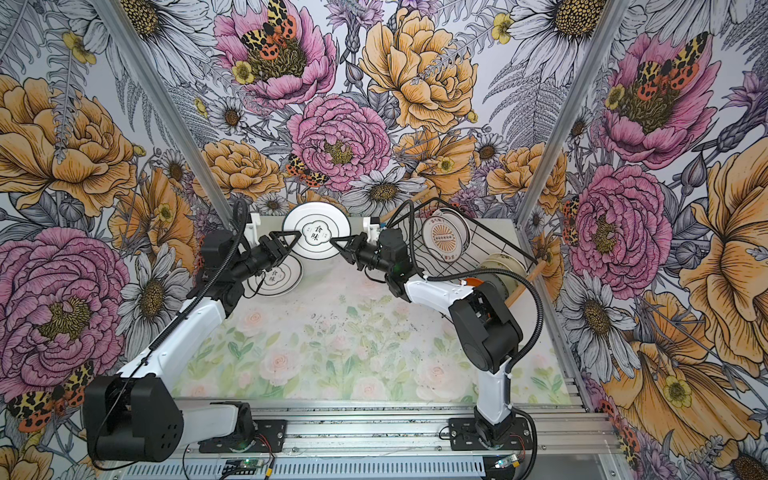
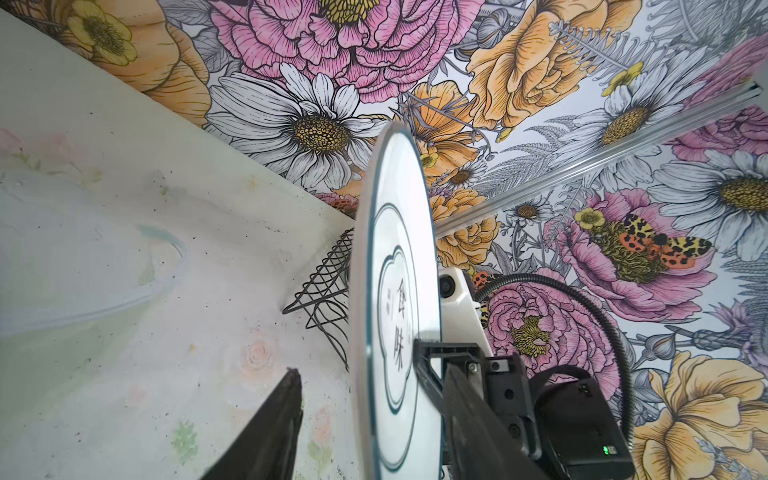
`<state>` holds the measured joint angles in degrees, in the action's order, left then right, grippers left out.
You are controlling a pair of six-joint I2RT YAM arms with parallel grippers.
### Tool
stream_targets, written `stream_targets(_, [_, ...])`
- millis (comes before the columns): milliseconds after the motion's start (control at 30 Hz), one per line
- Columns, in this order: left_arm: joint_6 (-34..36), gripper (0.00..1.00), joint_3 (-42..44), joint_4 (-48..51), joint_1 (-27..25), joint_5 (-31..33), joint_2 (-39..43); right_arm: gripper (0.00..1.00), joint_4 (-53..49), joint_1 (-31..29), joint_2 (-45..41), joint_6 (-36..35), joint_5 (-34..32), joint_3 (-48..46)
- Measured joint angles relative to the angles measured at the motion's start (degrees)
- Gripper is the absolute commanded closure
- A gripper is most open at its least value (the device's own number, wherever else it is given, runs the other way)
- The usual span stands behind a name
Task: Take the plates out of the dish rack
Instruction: 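Close the left gripper on the plate rim while the right gripper releases it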
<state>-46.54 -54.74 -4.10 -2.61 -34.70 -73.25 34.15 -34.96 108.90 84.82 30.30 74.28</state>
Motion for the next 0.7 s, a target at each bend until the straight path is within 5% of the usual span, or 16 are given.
stream_targets(267, [-0.5, 0.81, -0.5, 1.1, 0.1, -0.5, -0.3, 1.00, -0.9, 0.0, 0.0, -3.4, 0.0, 1.0])
stream_targets(433, [-0.5, 0.89, -1.5, 3.0, 0.1, -1.0, -1.4, 0.99, -1.2, 0.0, 0.0, -4.9, -0.1, 1.2])
stream_targets(567, [-2.1, 1.00, -3.1, 5.3, 0.3, -1.7, -2.3, 0.80, -1.4, 0.0, 0.0, -6.5, -0.2, 1.2])
stream_targets(700, [0.3, 1.00, -6.0, 9.3, 0.6, -3.3, -2.9, 0.55, -2.3, -0.1, 0.0, -7.6, 0.3, 2.0])
